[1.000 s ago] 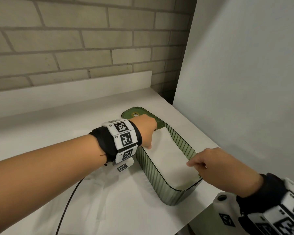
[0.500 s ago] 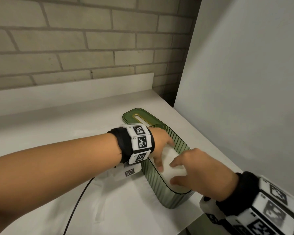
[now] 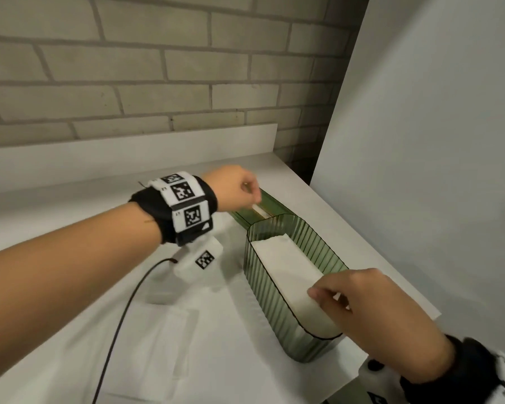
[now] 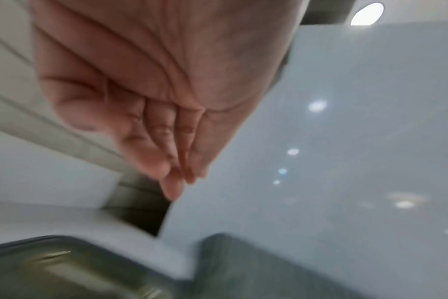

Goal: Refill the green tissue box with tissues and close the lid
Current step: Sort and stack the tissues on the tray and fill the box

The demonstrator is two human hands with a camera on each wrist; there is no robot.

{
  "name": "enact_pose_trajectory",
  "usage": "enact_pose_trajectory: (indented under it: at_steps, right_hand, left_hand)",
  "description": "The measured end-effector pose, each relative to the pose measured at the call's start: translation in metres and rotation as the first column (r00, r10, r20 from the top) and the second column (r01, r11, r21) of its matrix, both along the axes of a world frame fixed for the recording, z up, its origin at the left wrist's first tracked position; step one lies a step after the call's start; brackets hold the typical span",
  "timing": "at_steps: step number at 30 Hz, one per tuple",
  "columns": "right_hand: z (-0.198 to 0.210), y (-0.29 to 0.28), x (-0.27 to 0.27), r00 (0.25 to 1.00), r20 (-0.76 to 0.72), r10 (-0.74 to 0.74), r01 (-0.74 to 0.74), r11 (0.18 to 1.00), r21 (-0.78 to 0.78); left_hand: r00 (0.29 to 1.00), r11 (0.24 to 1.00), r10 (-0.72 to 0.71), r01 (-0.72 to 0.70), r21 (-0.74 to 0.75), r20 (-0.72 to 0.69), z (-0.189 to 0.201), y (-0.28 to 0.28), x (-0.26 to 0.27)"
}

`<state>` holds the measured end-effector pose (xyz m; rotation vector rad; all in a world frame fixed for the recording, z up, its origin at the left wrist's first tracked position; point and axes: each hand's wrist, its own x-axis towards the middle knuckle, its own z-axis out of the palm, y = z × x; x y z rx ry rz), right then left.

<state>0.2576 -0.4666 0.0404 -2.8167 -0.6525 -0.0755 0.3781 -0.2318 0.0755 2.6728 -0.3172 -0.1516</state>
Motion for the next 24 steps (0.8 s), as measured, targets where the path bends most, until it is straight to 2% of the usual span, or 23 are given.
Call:
enact_pose_trajectory:
  at_steps: [3, 5, 7, 11, 15, 19, 24]
  right_hand:
    - [0.004, -0.001, -0.008, 0.999, 0.049, 0.011, -0.02, 0.981, 0.191]
    - [0.005, 0.004, -0.014, 0.995, 0.089, 0.034, -0.058, 0.956, 0.289]
    - [0.005, 0.011, -0.022, 0.983, 0.16, 0.087, -0.137, 0.933, 0.333]
    - [0.002, 0.024, -0.033, 0.963, 0.184, 0.196, -0.256, 0.875, 0.41]
    - [0.0, 0.034, -0.038, 0.94, 0.201, 0.276, -0.336, 0.848, 0.409]
    - [-0.012, 0.042, -0.041, 0.921, 0.232, 0.313, -0.378, 0.864, 0.334]
    - [-0.017, 0.047, -0.042, 0.921, 0.202, 0.332, -0.38, 0.878, 0.291]
  left_hand:
    - [0.989, 0.982, 0.119, -0.104, 0.16, -0.088, -0.025, 0.033, 0.006]
    - [0.973, 0.945, 0.143, -0.08, 0.317, -0.181, -0.049, 0.046, 0.008]
    - [0.961, 0.92, 0.166, -0.071, 0.385, -0.221, -0.067, 0.054, 0.011]
    - [0.935, 0.904, 0.271, -0.166, 0.394, -0.229, -0.076, 0.07, 0.026]
    - [0.896, 0.894, 0.352, -0.236, 0.38, -0.272, -0.077, 0.089, 0.036]
    - [0.895, 0.914, 0.349, -0.258, 0.313, -0.279, -0.088, 0.1, 0.041]
    - [0.924, 0.944, 0.301, -0.255, 0.208, -0.236, -0.093, 0.098, 0.044]
